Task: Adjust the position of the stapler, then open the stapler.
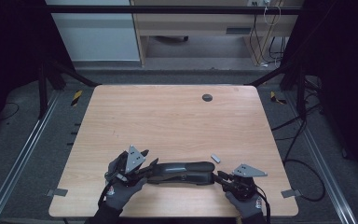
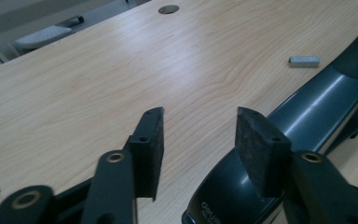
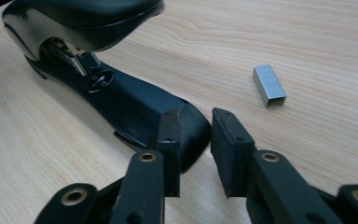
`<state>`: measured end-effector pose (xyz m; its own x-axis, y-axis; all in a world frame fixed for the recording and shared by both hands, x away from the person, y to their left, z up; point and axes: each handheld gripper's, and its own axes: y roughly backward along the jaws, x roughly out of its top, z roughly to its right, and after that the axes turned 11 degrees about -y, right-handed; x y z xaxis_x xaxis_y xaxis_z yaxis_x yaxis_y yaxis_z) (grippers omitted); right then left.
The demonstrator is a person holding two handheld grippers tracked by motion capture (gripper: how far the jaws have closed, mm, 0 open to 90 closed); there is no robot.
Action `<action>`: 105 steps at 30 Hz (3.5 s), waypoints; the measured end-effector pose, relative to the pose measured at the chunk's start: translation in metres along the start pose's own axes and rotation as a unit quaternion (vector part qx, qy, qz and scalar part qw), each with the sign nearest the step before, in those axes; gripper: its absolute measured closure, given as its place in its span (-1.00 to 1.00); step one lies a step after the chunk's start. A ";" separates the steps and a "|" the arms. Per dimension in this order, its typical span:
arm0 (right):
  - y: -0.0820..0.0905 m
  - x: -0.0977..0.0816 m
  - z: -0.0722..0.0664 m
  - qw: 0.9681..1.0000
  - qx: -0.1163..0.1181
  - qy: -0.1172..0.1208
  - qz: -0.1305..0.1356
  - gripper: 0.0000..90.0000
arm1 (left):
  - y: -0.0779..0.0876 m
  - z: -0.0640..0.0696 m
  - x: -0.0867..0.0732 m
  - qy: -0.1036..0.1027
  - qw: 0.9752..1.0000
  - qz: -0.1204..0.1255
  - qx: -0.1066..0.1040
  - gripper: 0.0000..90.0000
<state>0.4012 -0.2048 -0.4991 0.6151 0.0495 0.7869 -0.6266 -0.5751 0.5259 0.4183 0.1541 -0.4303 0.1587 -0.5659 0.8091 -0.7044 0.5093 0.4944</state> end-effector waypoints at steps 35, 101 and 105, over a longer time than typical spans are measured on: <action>0.007 0.000 0.016 0.996 -0.083 -0.003 0.027 0.10 | 0.013 0.050 0.026 -0.100 0.995 -0.005 -0.010 -0.34; 0.012 0.000 0.014 0.995 -0.099 0.007 0.034 0.55 | -0.031 0.104 0.066 -0.232 0.970 -0.070 -0.009 -0.53; 0.013 0.000 0.013 0.995 -0.095 0.009 0.032 0.69 | -0.038 0.107 0.066 -0.239 0.968 -0.077 -0.009 -0.51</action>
<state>0.3994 -0.2229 -0.4970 0.5631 0.0323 0.8258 -0.7450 -0.4126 0.5242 0.3810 0.0277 -0.4292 -0.0813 -0.8690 0.4881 -0.6850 0.4045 0.6059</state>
